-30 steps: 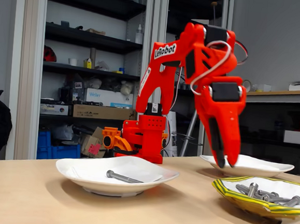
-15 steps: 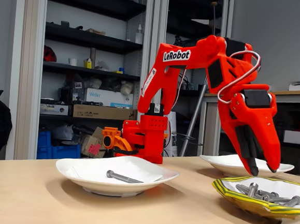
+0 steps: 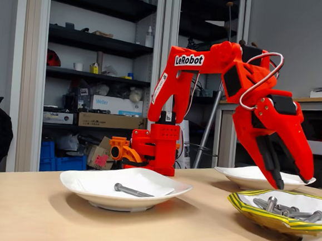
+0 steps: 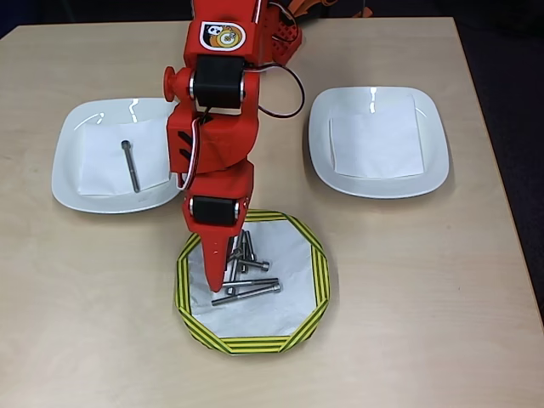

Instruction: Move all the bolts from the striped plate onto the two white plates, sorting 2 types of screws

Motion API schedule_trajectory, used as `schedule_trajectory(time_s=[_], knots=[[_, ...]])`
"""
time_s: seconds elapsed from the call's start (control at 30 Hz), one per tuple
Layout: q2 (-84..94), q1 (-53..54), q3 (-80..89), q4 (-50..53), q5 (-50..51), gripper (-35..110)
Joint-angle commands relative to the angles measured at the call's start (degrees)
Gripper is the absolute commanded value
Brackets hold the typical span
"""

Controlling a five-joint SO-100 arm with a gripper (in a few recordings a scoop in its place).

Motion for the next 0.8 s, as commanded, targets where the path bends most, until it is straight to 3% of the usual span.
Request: schedule_trajectory(time_s=[0.0,0.6,0.77], knots=[[-0.18,0.44,-1.32,-1.32,-0.97,17],[-12.74,0.88,-9.58,0.18,0.35,14],[-14.50,1.23,-12.30,0.97,2.20,0]])
